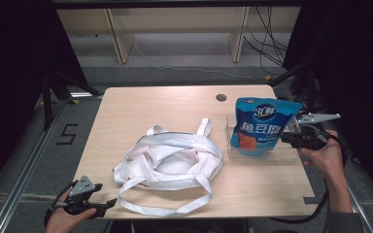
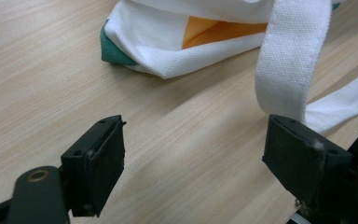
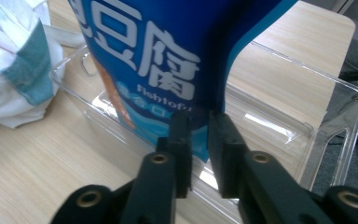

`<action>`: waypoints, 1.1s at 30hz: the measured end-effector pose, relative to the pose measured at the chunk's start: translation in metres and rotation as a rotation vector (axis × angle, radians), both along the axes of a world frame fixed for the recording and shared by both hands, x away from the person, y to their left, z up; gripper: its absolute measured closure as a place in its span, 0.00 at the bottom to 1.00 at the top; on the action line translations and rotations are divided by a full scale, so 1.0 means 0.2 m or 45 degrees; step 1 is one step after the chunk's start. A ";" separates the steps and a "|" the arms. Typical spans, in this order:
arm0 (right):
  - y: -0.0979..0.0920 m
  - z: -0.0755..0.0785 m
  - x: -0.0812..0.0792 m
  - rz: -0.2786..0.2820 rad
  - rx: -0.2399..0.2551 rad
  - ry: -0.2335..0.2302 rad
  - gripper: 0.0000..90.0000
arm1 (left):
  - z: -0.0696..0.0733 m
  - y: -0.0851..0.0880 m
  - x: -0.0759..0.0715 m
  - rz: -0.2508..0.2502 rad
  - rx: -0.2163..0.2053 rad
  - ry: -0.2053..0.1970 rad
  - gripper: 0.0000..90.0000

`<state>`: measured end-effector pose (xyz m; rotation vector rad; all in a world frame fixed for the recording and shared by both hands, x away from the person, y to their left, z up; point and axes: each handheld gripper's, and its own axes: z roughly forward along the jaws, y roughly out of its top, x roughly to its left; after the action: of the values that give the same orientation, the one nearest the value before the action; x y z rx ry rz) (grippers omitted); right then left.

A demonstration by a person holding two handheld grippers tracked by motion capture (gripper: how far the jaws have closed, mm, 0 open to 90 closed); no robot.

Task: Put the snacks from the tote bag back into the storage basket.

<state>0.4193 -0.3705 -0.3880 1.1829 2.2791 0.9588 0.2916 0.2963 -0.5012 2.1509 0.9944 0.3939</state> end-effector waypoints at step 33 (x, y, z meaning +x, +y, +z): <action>0.44 -0.15 -0.26 0.104 0.130 -0.014 0.51 | 0.00 0.00 0.00 0.004 -0.001 0.006 0.22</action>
<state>0.3675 -0.2828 -0.4178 1.1292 2.3096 1.1221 0.2911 0.2959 -0.5002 2.1506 1.0007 0.3905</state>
